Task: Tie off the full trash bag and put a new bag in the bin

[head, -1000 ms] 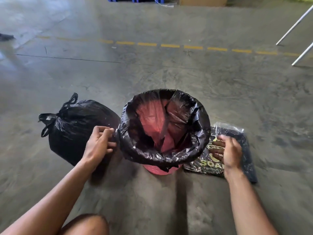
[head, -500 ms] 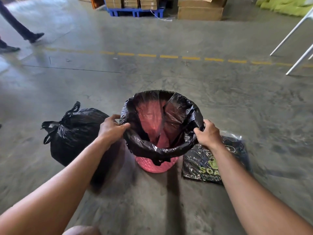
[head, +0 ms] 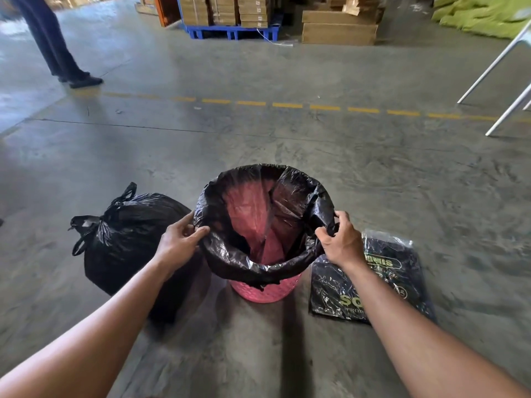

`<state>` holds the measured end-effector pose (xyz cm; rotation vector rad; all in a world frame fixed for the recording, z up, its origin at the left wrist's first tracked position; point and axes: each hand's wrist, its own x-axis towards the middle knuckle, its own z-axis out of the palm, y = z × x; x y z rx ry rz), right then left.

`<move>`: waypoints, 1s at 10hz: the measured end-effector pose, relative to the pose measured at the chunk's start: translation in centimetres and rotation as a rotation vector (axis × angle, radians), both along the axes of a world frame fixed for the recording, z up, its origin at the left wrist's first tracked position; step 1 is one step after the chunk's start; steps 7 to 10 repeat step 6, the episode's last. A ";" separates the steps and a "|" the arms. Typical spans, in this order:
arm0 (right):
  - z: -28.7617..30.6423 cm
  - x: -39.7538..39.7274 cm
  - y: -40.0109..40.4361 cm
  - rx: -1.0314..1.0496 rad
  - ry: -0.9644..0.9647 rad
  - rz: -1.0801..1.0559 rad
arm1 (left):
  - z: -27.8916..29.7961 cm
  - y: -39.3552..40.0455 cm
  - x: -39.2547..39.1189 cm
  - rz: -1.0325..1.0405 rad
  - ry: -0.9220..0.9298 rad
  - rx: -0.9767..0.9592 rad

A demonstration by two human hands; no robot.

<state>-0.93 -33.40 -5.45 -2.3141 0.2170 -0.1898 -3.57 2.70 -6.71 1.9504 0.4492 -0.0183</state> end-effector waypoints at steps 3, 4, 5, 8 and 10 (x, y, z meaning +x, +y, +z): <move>-1.0 0.2 -0.6 -0.019 -0.004 0.053 | -0.8 -0.9 -0.6 0.026 -0.063 0.000; -1.0 0.5 -0.9 -0.046 0.020 0.067 | -0.6 -1.1 -0.8 0.055 -0.097 0.025; -0.3 0.8 -1.4 -0.070 0.088 0.110 | 0.8 -1.8 -1.4 0.035 -0.095 0.073; 1.6 1.4 -4.4 -0.018 0.210 0.194 | 1.7 -1.0 -2.5 0.035 -0.116 0.068; 1.6 1.4 -4.4 -0.018 0.210 0.194 | 1.7 -1.0 -2.5 0.035 -0.116 0.068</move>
